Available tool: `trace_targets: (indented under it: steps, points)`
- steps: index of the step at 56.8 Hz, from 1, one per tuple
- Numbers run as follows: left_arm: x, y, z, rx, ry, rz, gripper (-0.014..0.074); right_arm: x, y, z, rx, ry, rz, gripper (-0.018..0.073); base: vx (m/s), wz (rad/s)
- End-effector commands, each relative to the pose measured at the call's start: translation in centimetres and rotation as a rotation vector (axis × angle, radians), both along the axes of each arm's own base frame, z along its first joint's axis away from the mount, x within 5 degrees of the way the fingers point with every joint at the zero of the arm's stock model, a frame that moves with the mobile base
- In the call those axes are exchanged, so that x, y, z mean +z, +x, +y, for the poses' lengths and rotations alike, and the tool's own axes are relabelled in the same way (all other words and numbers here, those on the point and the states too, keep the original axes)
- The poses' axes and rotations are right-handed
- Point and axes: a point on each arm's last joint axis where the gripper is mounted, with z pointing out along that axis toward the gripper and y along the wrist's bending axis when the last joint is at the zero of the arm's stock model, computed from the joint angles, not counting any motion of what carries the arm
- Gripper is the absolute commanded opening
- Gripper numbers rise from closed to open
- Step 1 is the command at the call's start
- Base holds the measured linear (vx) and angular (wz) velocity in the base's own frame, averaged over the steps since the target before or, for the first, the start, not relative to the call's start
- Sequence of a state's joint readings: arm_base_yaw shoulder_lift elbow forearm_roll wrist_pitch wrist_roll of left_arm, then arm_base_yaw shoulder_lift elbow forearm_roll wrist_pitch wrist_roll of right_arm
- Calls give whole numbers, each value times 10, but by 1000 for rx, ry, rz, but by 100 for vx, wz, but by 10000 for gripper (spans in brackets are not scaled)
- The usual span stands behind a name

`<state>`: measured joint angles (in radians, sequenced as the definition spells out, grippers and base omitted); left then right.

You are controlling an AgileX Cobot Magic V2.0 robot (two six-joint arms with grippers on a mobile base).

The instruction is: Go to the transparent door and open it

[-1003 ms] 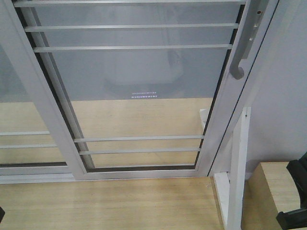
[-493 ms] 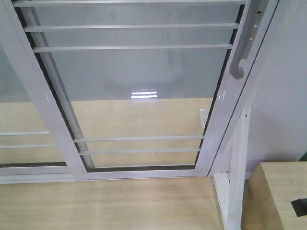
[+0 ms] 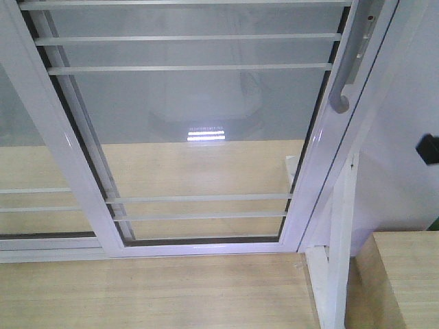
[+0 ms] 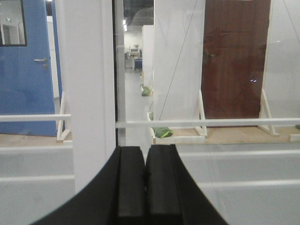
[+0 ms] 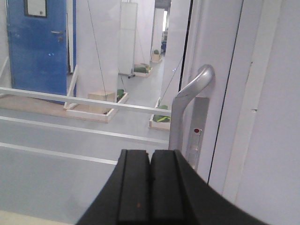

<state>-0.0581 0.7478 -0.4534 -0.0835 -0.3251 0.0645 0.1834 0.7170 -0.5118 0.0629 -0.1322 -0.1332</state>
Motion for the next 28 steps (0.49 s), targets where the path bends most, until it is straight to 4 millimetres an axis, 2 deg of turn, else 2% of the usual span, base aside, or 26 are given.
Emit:
trace_targets:
  steps: [1,5,11,21,28]
  points:
    - [27,31,-1,8,-10,-75,-6,28,27,5,-4,5,-103,-1,0,0]
    - [31,52,-2,9,-10,-62,-6,29,44,8,-5,3,-94,-1,0,0]
    - [29,71,-3,9,-12,-34,-6,23,61,11,-8,10,-90,-1,0,0]
    - [20,80,-4,9,-8,7,8,9,76,14,-8,-2,-27,6,0,0]
    - [19,81,-4,8,-7,17,52,4,79,14,-7,-8,-4,57,0,0]
